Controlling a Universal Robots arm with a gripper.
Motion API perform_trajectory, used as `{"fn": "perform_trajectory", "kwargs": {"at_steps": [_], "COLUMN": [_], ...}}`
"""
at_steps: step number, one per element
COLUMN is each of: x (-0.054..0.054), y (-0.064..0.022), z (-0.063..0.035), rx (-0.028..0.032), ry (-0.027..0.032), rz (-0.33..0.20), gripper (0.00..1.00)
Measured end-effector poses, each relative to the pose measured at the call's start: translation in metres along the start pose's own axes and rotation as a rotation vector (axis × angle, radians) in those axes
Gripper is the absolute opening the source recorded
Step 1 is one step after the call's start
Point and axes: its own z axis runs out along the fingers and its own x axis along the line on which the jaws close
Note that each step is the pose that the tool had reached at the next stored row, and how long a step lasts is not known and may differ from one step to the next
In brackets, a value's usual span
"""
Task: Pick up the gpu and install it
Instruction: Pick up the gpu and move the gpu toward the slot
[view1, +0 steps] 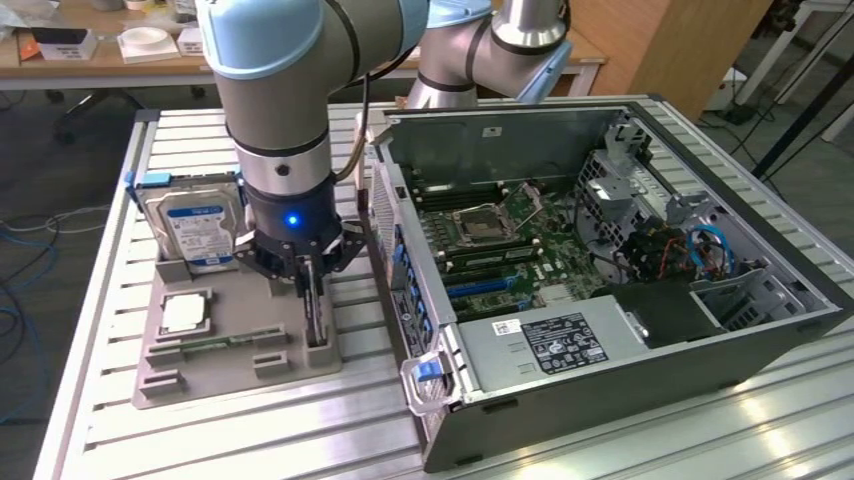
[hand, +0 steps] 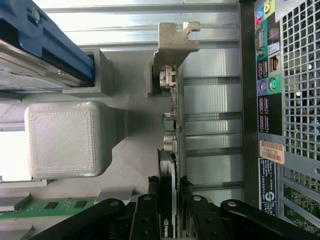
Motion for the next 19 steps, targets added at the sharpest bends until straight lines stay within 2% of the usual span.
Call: {"fn": "perform_trajectory", "kwargs": {"at_steps": [5,19], "x": [0.000,-0.001], "y": [0.0001,0.0012], "z": [-0.0053,-0.0407], "rx": [0.0000,-0.0007], "ry": [0.0001,0.0001], "rz": [0.000,0.000], "gripper": [0.26,0.26]}}
